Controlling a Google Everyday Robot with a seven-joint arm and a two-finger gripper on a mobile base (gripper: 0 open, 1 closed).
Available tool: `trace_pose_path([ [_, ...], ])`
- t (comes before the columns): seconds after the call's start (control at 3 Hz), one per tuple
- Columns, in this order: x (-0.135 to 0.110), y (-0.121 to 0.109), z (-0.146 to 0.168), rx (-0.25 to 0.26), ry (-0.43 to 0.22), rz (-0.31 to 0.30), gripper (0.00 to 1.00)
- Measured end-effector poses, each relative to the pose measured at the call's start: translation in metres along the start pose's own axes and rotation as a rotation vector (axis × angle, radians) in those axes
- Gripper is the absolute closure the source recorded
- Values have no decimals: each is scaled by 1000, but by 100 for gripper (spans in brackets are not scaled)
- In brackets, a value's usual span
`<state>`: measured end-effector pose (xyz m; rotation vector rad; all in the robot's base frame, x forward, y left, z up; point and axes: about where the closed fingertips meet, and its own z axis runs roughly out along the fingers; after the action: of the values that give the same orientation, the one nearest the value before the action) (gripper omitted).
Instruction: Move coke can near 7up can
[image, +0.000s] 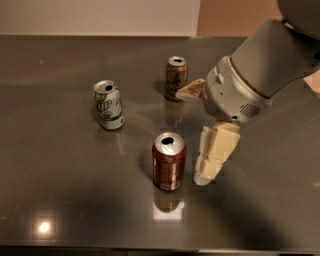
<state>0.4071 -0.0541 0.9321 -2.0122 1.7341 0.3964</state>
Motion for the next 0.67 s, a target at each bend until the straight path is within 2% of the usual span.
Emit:
trace_pose_path([
  [0.67,-7,6,33,-42,-23,-24,0],
])
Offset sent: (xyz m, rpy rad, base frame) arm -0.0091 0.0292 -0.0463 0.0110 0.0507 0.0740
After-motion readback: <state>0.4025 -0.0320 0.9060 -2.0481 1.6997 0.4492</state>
